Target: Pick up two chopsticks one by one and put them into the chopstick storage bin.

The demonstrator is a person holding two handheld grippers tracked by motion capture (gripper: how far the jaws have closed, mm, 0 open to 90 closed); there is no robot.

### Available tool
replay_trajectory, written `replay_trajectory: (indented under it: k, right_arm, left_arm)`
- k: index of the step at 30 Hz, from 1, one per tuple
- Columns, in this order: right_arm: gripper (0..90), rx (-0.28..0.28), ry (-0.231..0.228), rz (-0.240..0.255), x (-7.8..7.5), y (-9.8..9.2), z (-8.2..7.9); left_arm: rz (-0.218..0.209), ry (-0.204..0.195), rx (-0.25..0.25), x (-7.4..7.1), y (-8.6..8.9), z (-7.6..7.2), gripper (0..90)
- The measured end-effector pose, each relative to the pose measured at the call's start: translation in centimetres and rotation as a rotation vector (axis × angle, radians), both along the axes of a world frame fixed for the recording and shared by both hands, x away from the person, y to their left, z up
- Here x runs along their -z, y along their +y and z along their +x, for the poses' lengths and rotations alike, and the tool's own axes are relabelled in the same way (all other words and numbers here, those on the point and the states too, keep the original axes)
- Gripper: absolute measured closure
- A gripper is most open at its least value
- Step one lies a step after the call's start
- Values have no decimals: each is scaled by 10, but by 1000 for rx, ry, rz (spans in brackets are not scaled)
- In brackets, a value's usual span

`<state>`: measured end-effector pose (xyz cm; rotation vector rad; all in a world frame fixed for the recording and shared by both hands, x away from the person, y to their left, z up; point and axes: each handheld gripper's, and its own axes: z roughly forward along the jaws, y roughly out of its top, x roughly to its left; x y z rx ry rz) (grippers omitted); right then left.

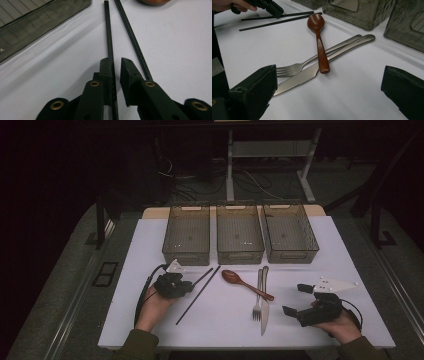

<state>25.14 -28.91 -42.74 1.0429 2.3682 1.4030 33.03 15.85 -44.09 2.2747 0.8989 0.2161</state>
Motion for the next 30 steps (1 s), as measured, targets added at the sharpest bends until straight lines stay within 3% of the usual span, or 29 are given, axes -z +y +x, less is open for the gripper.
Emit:
replay_trajectory:
  k: [3, 14, 30]
  right_arm:
    - [9, -1, 0, -2, 0, 0, 0]
    - [8, -1, -2, 0, 0, 0, 0]
    - [9, -5, -10, -2, 2, 1, 1]
  left_arm:
    - [-1, 1, -3, 1, 2, 1, 842]
    - [-4, -4, 10, -1, 3, 0, 858]
    - [-20, -13, 25, -22, 6, -8, 858]
